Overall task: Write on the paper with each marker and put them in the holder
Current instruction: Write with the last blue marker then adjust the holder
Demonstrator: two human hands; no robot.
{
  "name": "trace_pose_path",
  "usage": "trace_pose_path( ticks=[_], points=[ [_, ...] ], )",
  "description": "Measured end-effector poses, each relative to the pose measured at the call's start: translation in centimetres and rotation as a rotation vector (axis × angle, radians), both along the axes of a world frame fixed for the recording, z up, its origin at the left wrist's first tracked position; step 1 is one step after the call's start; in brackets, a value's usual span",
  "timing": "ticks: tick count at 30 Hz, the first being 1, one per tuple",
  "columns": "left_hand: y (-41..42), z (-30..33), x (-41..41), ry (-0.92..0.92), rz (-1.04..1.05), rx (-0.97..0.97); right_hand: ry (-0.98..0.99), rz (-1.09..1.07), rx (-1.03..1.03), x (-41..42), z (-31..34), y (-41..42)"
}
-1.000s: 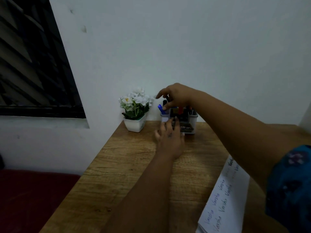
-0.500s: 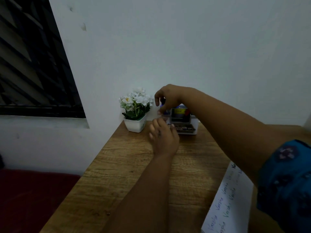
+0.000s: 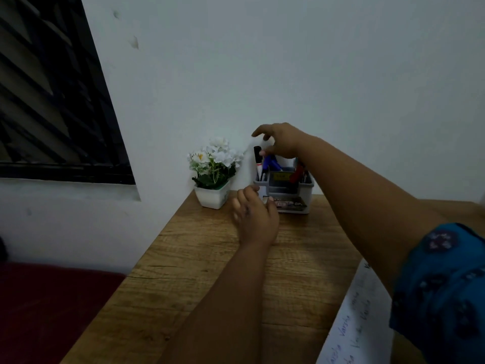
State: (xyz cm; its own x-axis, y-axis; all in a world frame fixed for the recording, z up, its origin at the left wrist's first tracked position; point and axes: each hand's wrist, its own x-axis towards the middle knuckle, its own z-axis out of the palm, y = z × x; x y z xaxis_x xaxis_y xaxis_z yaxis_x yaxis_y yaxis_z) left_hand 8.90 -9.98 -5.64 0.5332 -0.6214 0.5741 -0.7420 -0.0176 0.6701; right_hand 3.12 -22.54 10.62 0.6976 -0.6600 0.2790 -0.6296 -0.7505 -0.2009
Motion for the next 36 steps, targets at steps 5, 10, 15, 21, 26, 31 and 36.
trace_pose_path(
  ticks=[5,10,15,21,26,31,36],
  points=[
    [0.3,0.2,-0.3,-0.009,-0.018,0.048,-0.433,-0.123,0.159,-7.4,0.8,-1.1],
    [0.4,0.2,-0.5,-0.033,-0.023,0.057,-0.350,-0.319,0.311,-11.4,-3.4,-1.4],
    [0.3,0.3,-0.5,-0.030,-0.021,0.055,-0.492,-0.357,0.284,-7.4,-5.8,-1.6],
    [0.2,0.2,-0.4,0.000,-0.037,0.032,-0.544,-0.448,0.220,-5.9,-7.0,-2.9],
    [0.2,0.3,-0.4,0.003,-0.048,0.037,-0.725,-0.356,0.319,-7.6,-6.2,-3.1],
    [0.3,0.2,-0.4,0.016,-0.057,0.046,-0.654,-0.324,0.185,-8.9,-4.8,-2.2],
    [0.2,0.3,-0.4,0.004,-0.052,0.047,-0.718,-0.075,0.275,-10.2,-2.8,-0.6]
  ],
)
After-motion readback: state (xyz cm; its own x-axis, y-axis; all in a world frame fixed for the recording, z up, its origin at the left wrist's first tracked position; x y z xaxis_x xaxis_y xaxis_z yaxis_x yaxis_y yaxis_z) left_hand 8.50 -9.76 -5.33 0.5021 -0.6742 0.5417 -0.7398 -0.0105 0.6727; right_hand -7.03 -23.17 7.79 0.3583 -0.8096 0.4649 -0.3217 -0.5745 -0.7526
